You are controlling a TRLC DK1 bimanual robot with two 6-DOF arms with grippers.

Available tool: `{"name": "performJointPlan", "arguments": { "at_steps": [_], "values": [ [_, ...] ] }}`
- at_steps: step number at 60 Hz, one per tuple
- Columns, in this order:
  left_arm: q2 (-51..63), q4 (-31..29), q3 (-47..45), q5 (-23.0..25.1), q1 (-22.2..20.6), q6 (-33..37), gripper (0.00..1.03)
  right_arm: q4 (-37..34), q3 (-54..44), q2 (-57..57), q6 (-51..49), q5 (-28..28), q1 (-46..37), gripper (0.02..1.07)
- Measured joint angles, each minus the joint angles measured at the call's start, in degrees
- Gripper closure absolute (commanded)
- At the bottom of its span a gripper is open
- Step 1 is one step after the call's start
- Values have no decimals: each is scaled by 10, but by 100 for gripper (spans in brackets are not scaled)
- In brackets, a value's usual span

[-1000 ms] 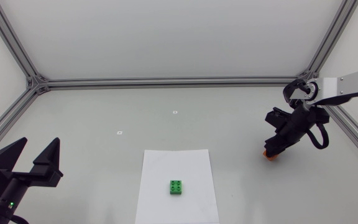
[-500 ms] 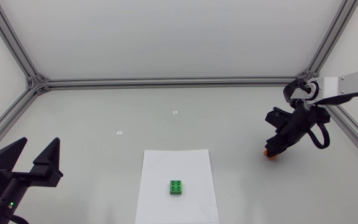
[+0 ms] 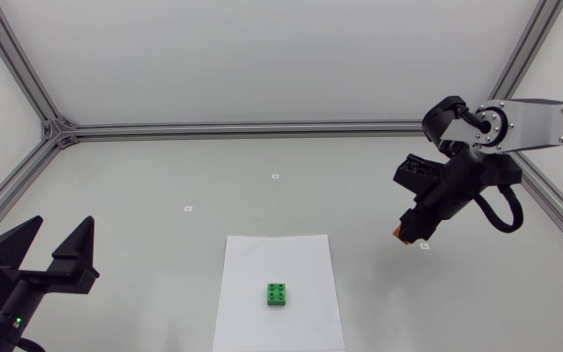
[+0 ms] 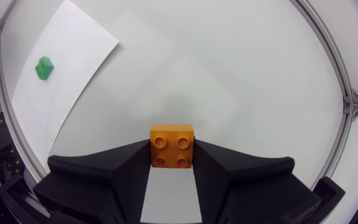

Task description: Pick up the orange 2x2 brick with the right arm and stack it on top of the green 2x2 brick in the center

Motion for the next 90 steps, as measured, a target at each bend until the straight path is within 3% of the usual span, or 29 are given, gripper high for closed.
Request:
{"name": "performJointPlan", "arguments": {
  "at_steps": [26,40,60,90],
  "values": [
    [0,0,0,0,0,0,4,-7,-21,-41,74,61,266,74],
    [0,0,0,0,0,0,4,8,-20,-28,82,76,368,75],
    [0,0,0,0,0,0,4,31,6,26,79,78,438,75],
    [0,0,0,0,0,0,4,34,81,113,34,78,464,75]
  ]
}}
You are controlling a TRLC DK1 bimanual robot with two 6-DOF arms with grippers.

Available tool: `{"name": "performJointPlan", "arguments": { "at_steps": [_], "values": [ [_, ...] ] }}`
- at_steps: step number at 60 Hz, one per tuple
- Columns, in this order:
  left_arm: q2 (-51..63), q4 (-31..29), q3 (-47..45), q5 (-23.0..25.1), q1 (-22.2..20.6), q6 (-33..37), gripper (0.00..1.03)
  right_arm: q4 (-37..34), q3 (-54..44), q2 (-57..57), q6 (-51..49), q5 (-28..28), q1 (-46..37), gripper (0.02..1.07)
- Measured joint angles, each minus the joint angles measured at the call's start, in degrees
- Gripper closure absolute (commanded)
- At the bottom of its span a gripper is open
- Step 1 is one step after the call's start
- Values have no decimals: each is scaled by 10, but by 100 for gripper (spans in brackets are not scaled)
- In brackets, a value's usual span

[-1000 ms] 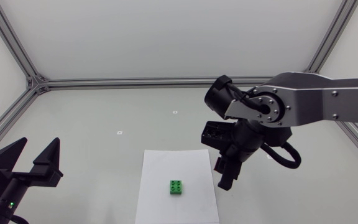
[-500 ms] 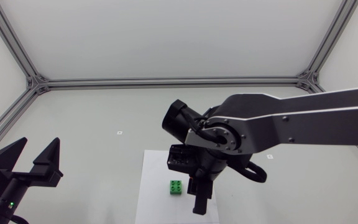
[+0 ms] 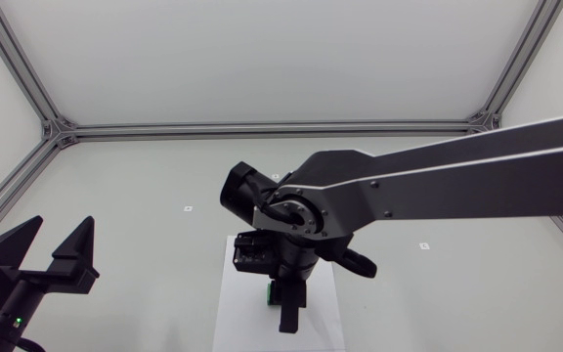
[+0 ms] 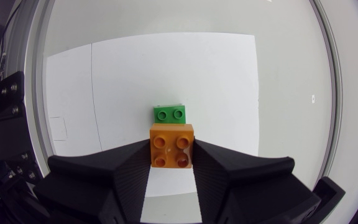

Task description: Pick up the orange 2x2 brick with the right arm and stack it on top of the green 2x2 brick in the center

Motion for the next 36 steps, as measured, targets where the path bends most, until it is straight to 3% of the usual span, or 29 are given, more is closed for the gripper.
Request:
{"name": "performJointPlan", "arguments": {
  "at_steps": [36],
  "values": [
    [0,0,0,0,0,0,4,-1,25,36,-31,-5,2,75]
  ]
}}
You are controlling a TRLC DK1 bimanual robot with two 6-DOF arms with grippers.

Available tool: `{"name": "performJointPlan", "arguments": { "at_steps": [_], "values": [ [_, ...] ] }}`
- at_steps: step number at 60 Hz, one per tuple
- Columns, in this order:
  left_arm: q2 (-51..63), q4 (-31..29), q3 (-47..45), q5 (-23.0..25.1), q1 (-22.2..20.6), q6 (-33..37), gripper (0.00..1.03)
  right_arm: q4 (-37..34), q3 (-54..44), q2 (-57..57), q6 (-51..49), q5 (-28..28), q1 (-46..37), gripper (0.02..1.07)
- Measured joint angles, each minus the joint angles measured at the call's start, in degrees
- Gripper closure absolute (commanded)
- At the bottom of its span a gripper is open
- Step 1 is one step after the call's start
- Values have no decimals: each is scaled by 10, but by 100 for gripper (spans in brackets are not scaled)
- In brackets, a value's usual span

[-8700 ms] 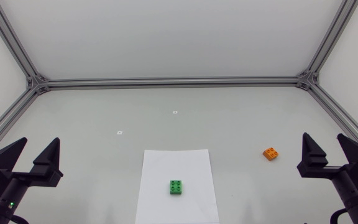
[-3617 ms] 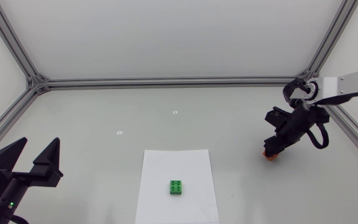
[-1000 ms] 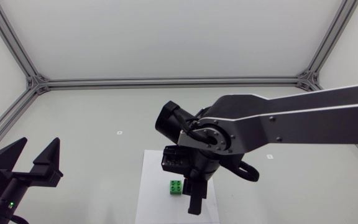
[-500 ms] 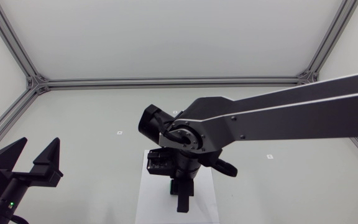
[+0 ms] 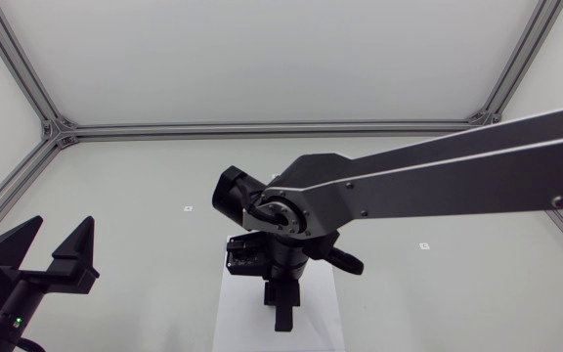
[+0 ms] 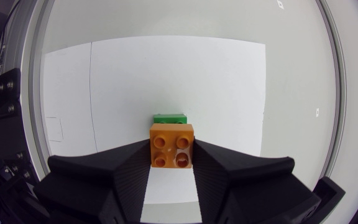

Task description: Pick up the orange 2x2 brick with the right arm and stack it on top of the green 2x2 brick in the center

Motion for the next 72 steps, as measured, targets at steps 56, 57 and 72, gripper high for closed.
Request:
{"name": "performJointPlan", "arguments": {
  "at_steps": [56,57,72],
  "values": [
    [0,0,0,0,0,0,4,-5,14,27,-8,-4,0,75],
    [0,0,0,0,0,0,4,-5,14,27,-8,-4,0,75],
    [0,0,0,0,0,0,4,-7,18,33,-8,-5,0,75]
  ]
}}
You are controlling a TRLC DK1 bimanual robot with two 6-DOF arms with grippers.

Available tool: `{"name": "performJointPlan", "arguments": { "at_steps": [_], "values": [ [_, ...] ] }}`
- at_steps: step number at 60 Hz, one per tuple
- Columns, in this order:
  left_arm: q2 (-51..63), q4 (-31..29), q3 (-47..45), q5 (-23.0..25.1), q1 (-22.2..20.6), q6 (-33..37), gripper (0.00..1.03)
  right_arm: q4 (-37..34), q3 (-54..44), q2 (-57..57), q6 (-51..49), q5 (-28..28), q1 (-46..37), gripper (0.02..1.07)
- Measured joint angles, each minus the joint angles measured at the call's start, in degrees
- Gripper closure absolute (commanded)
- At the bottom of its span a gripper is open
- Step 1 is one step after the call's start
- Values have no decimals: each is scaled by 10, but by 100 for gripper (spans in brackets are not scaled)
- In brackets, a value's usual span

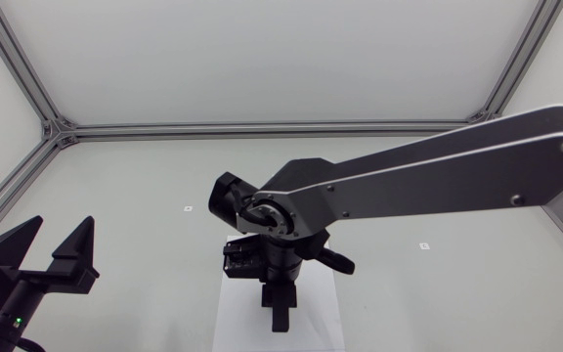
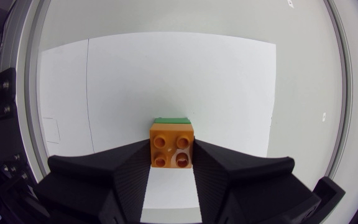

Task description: Pick up the orange 2x2 brick with the right arm and stack it on top of the green 2x2 brick in the center

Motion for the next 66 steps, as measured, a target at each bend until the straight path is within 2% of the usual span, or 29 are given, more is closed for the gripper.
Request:
{"name": "performJointPlan", "arguments": {
  "at_steps": [23,44,66],
  "values": [
    [0,0,0,0,0,0,4,-20,20,15,0,-4,-5,75],
    [0,0,0,0,0,0,4,-30,29,22,0,-37,-23,75],
    [0,0,0,0,0,0,4,-20,20,19,5,-21,-19,75]
  ]
}}
